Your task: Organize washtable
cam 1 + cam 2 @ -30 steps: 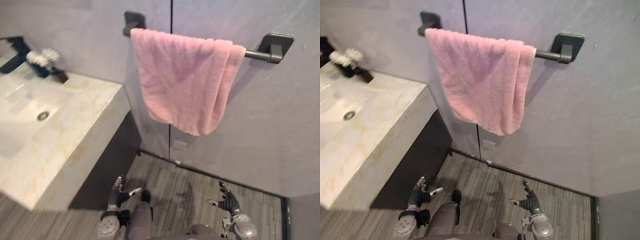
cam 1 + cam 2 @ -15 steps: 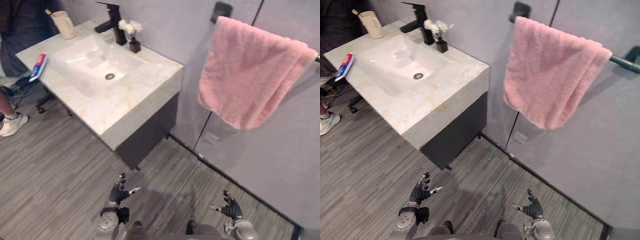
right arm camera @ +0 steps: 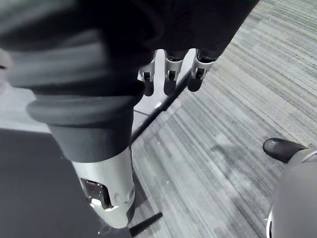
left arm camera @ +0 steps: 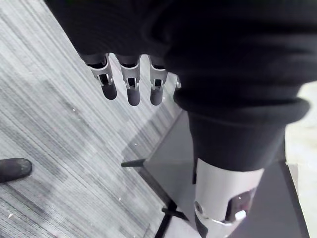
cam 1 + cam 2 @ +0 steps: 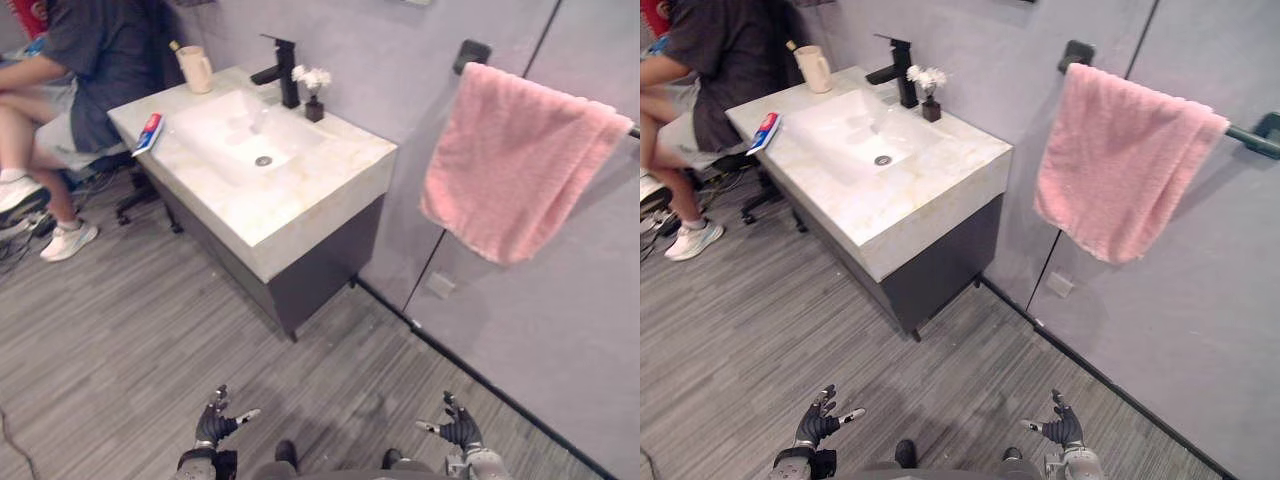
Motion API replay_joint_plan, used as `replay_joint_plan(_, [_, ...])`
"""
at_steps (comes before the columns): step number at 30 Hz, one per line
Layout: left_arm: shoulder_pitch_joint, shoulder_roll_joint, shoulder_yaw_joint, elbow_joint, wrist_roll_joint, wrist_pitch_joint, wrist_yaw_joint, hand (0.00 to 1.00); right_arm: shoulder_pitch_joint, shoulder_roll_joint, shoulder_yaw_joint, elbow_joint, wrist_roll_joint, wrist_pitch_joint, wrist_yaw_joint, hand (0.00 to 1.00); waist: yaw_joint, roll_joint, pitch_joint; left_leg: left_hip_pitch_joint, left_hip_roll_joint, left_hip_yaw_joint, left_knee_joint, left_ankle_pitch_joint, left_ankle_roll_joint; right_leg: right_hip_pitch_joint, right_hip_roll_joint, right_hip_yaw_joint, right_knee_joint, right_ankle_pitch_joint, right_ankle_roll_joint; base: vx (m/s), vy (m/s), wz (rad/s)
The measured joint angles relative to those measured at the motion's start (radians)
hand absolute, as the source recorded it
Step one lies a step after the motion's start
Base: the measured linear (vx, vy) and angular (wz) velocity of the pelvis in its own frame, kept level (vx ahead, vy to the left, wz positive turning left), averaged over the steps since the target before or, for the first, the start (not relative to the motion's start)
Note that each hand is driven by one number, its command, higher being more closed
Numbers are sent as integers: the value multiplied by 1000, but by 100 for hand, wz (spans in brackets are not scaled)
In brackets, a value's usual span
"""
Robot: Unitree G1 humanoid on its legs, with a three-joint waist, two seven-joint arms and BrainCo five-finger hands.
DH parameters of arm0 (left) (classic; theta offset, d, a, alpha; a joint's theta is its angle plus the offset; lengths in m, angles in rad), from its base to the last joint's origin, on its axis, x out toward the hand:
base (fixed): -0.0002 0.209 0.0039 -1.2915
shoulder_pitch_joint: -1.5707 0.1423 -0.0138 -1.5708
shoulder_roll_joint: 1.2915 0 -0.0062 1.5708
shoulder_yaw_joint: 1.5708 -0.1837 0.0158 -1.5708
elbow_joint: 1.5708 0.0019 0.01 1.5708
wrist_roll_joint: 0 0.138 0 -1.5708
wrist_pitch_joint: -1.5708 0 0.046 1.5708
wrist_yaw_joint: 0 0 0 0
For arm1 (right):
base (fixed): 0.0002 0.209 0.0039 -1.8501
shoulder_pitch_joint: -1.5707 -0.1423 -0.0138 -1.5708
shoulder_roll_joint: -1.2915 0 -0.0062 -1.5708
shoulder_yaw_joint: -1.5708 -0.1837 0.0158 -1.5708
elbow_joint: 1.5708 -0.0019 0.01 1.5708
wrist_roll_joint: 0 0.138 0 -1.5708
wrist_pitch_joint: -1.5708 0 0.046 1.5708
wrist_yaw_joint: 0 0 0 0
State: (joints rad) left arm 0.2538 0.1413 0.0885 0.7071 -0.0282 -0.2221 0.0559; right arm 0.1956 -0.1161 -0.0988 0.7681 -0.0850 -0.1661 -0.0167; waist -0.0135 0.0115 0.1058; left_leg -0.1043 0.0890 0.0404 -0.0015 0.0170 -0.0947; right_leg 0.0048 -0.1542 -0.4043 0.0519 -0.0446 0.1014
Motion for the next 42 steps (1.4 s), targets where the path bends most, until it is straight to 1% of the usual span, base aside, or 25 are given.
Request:
replay_joint_plan(2, [-2,-5,2,-1,-1,0,14,0,0,0,0,3,0,0,-3,0,1,1,12,-37,-2,39,-2,-25,52,9,-22,-83,1,-1,2,-6,24,145])
replay_joint_plan(3, [-12,-6,5,0,-11,0,16,0,-1,0,-1,4,1,0,-6,0,-3,-16,24,-50,4,150,0,-46,93,18,-62,-154,-4,10,9,59,96,148])
replay_joint_plan(4, [-17,-8,6,0,-15,0,17,0,3,1,-2,6,1,0,-6,0,-4,-13,31,-55,19,223,5,-42,99,28,-73,-187,5,13,5,111,141,181])
replay_joint_plan(5, [-18,-13,6,1,-31,0,18,0,-3,-10,-2,10,2,0,-7,0,-7,1,39,-58,55,378,23,-25,123,48,-85,-245,23,8,23,125,137,125])
replay_joint_plan(6, [-14,-15,7,1,-40,0,18,0,-6,-15,-3,15,4,0,-7,0,-11,7,39,-57,68,433,31,-4,132,58,-90,-271,36,4,28,144,117,140])
replay_joint_plan(7, [5,-18,16,1,-44,0,21,0,-20,-29,-1,25,4,0,-7,0,-17,18,39,-55,83,491,44,69,109,79,-102,-308,53,-3,39,128,131,104])
replay_joint_plan(9, [5,-12,47,17,-45,0,26,0,-56,-26,-1,37,5,-1,-13,0,-12,1,54,-55,55,476,53,104,103,96,-127,-313,51,-4,40,106,145,68])
replay_joint_plan(11, [-4,16,77,52,-44,0,34,0,-92,9,25,37,4,-2,-25,0,0,-48,87,-63,23,457,71,76,118,112,-158,-309,47,-6,42,84,109,38])
replay_joint_plan(13, [-3,30,84,87,-44,2,34,0,-103,28,45,37,1,-1,-25,0,8,-70,97,-96,15,443,148,24,127,119,-172,-306,47,-6,41,82,99,28])
replay_joint_plan(16, [0,18,109,97,-42,15,33,0,-107,31,69,35,-4,1,-24,0,31,-70,100,-140,13,422,270,-70,133,141,-194,-311,54,-6,44,90,90,23])
replay_joint_plan(17, [7,14,116,98,-40,18,32,0,-115,30,71,31,-4,2,-23,0,29,-54,99,-163,7,394,312,-127,136,129,-223,-298,131,-7,47,66,111,34])
replay_joint_plan(18, [7,13,115,96,-39,18,31,0,-117,28,68,27,-4,2,-23,0,24,-49,102,-164,-2,380,314,-133,139,109,-245,-268,200,-7,44,71,164,57])
replay_joint_plan(19, [7,15,113,89,-39,18,31,0,-106,25,69,13,-4,7,-23,0,16,-47,103,-160,-17,358,310,-140,145,55,-275,-174,324,3,-3,102,170,95])
replay_joint_plan(20, [3,31,110,83,-36,17,31,0,-81,29,74,-17,-4,14,-22,0,1,-34,107,-151,-28,298,296,-146,153,-45,-249,48,503,-19,-45,141,133,106])
replay_joint_plan(21, [-1,42,110,83,-36,18,31,0,-76,34,80,-20,-3,14,-21,0,-5,-30,117,-144,-34,273,289,-149,157,-72,-218,116,555,-81,-33,202,53,107])
replay_joint_plan(22, [-12,60,111,84,-36,19,31,0,-74,35,99,-21,-3,14,-19,0,-5,-51,133,-112,-42,249,270,-151,161,-128,-150,208,618,-177,-18,222,17,60])
replay_joint_plan(24, [-19,68,111,86,-36,19,32,0,-72,34,111,-21,-2,14,-19,0,-9,-57,142,-65,-51,231,251,-159,167,-204,-75,237,605,-245,-27,256,20,45])
replay_joint_plan(27, [-40,58,97,91,-36,19,32,0,-68,27,117,-29,12,10,-17,0,-32,-58,153,2,-57,210,247,-197,150,-301,5,213,477,-240,-36,217,-27,37])
replay_joint_plan(30, [-63,50,71,88,-36,16,30,0,-28,28,106,-67,17,-16,-15,0,-68,-72,141,50,-73,144,291,-263,95,-319,27,268,432,-194,-96,365,-125,82])
replay_joint_plan(32, [-57,30,74,87,-35,18,30,0,4,29,107,-98,13,-13,-9,0,-57,-66,125,62,-53,137,364,-317,56,-301,35,260,458,-158,-115,427,-215,44])
replay_joint_plan(33, [-52,16,77,86,-34,18,31,0,11,29,105,-112,13,-11,-8,0,-53,-64,115,57,-32,147,413,-328,41,-288,45,250,465,-176,-125,499,-243,26])
replay_joint_plan(35, [-33,-38,81,61,-26,20,30,0,22,28,110,-146,9,-7,-6,0,-50,-18,117,-21,78,213,712,-294,17,-219,90,237,466,-230,-156,499,-213,-9])
replay_joint_plan(37, [-2,-73,81,34,-24,21,30,0,32,33,130,-159,4,-1,-7,0,-38,-1,116,-62,143,238,898,-269,20,-139,119,272,441,-259,-187,526,-122,-62])
replay_joint_plan(39, [-2,-95,79,13,-19,20,30,0,33,42,139,-159,-1,2,-6,0,-22,-1,113,-86,156,252,937,-300,14,-61,127,331,384,-271,-194,542,-49,-78])
replay_joint_plan(42, [-6,-98,78,-11,-19,17,31,0,27,49,137,-166,-5,17,-7,0,-1,-4,111,-171,146,260,843,-311,23,35,120,438,274,-272,-191,478,74,-95])
